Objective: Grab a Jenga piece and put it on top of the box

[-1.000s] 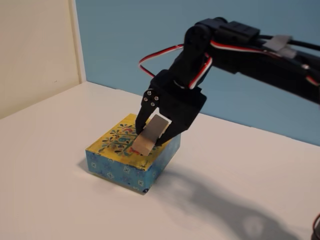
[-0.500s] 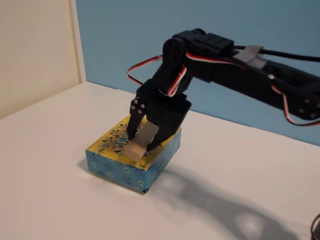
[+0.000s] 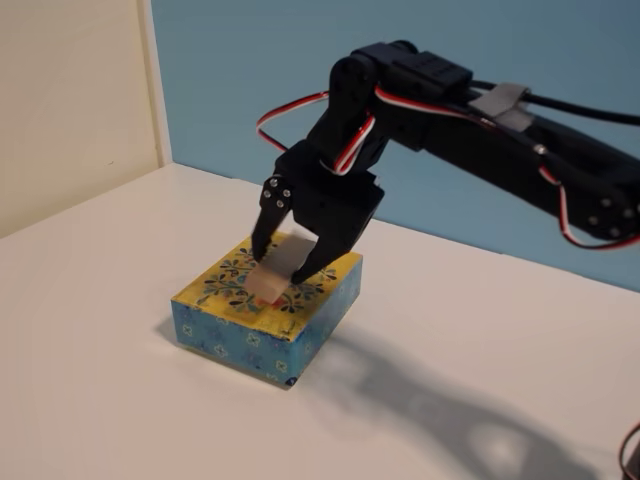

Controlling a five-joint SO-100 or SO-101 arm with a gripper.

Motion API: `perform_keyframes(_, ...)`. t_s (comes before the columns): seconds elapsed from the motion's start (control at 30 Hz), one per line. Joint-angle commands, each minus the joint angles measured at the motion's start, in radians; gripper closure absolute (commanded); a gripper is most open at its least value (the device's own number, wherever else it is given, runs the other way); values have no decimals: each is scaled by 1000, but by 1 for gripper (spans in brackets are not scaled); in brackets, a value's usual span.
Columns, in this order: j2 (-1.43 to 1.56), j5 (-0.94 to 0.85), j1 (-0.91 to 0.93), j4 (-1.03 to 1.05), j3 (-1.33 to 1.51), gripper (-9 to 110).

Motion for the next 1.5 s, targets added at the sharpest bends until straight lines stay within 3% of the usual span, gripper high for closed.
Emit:
perform_keyframes(0.0,51,-5,14,6,-40,82)
perform_keyframes(0.47,92,-8,31,43,-38,83)
perform_keyframes(0.77,291,0,15,210,-29,101)
perform_keyframes(0.97,449,17,6,324,-18,101)
perform_keyframes(1.13,623,20,0,318,135,101)
perform_keyframes(1.47,1005,20,-5,41,736,101)
